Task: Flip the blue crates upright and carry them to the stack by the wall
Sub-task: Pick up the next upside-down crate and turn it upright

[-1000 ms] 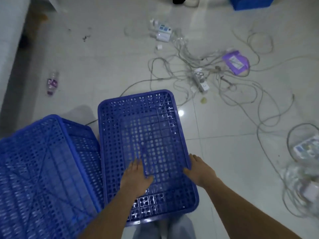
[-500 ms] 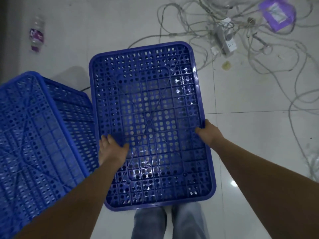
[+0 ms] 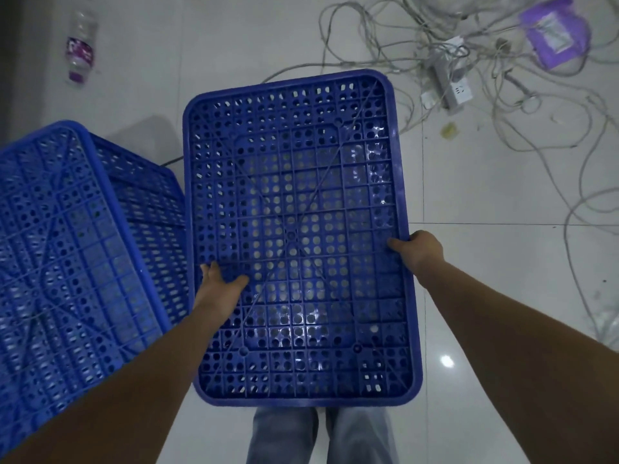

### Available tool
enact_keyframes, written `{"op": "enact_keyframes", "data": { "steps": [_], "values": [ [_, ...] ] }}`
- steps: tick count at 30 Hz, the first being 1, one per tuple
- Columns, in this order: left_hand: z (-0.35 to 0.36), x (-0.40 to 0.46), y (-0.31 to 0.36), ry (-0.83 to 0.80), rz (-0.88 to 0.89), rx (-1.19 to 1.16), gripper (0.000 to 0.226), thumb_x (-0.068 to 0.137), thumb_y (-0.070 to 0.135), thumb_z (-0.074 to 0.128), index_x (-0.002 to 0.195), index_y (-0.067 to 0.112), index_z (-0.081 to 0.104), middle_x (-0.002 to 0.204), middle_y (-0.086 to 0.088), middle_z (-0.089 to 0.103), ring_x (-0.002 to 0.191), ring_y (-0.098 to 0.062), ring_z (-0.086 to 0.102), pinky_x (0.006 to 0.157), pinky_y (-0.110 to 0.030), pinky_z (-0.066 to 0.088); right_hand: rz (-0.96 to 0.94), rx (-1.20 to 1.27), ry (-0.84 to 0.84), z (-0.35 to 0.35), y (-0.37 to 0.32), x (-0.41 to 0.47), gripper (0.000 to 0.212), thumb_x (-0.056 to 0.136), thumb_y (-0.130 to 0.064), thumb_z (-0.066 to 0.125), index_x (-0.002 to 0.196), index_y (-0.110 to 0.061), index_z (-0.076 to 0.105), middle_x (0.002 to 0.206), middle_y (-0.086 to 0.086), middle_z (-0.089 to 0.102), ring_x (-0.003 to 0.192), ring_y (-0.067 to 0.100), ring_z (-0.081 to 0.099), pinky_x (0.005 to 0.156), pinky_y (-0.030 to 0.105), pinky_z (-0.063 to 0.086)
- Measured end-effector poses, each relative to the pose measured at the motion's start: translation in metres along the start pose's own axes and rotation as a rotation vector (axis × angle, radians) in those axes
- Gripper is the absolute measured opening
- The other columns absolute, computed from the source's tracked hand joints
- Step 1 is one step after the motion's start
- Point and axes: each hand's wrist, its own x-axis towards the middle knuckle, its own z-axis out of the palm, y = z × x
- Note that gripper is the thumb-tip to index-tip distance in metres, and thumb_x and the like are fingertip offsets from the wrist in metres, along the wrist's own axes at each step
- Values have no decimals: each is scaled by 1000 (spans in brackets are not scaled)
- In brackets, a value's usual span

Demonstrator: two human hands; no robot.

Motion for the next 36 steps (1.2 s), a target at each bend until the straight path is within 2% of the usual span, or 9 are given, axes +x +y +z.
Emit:
{"op": "enact_keyframes", "data": {
  "steps": [2, 6, 9, 12, 17, 23, 26, 30, 36],
  "values": [
    [-4, -6, 7, -47, 15, -54, 80, 95, 39, 49, 155, 21, -1, 163, 2, -7, 122, -32, 49, 59, -31, 40, -23, 7, 30, -9, 2, -6, 31, 88, -32, 63, 72, -9, 51, 76, 6, 55, 80, 28, 54, 69, 32, 42],
    [-10, -24, 30, -102, 86, -61, 54, 96, 34, 49, 146, 25, 32, 156, -4, 24, 64, -12, 40, 60, -27, 39, -99, 34, 102, -30, 2, -22, 34, 87, -32, 64, 63, -17, 43, 68, -1, 52, 72, 24, 53, 66, 31, 42],
    [-13, -46, 57, -170, 155, -92, 59, 96, 34, 48, 150, 21, 26, 154, -7, 31, 91, -20, 54, 80, -30, 45, -148, 49, 167, -48, -5, -34, 32, 84, -31, 66, 69, -11, 45, 73, 4, 57, 71, 25, 55, 67, 36, 47],
    [-10, -71, 91, -212, 265, -105, 69, 96, 40, 47, 154, 18, 16, 159, -5, 24, 137, -27, 37, 107, -35, 35, -215, 71, 235, -62, -22, -48, 35, 79, -32, 67, 68, -11, 41, 72, 12, 53, 66, 23, 50, 61, 34, 43],
    [1, -121, 147, -328, 495, -114, 69, 97, 49, 39, 153, 15, 18, 158, -6, 27, 141, -25, 33, 109, -32, 31, -351, -39, 290, -70, -57, -82, 47, 79, -26, 69, 55, -16, 30, 54, 2, 38, 49, 17, 34, 47, 27, 27],
    [8, -136, 159, -440, 369, -453, 87, 87, 65, 43, 154, 20, 11, 161, 0, 17, 146, -21, 24, 118, -39, 24, -386, -197, 238, -37, -82, -110, 42, 82, -28, 66, 56, -17, 34, 52, -2, 39, 44, 13, 35, 41, 22, 24],
    [5, -120, 148, -439, 301, -507, 89, 83, 60, 56, 152, 14, 23, 156, -4, 31, 139, -23, 37, 112, -41, 35, -391, -254, 181, -1, -80, -113, 27, 87, -21, 57, 64, -15, 43, 62, 1, 49, 52, 17, 46, 40, 22, 29],
    [-4, -96, 128, -405, 243, -530, 63, 86, 36, 65, 137, 4, 45, 135, -14, 56, 109, -25, 58, 77, -31, 53, -345, -218, 135, 47, -76, -117, 11, 86, -21, 58, 79, -14, 54, 78, 9, 62, 65, 23, 55, 47, 25, 37],
    [-11, -75, 100, -397, 263, -550, 37, 96, 21, 54, 131, 13, 54, 122, -9, 64, 103, -24, 61, 79, -34, 54, -316, -266, 106, 90, -82, -120, 21, 93, -17, 48, 101, -4, 62, 100, 15, 69, 89, 31, 67, 61, 30, 41]
  ]
}}
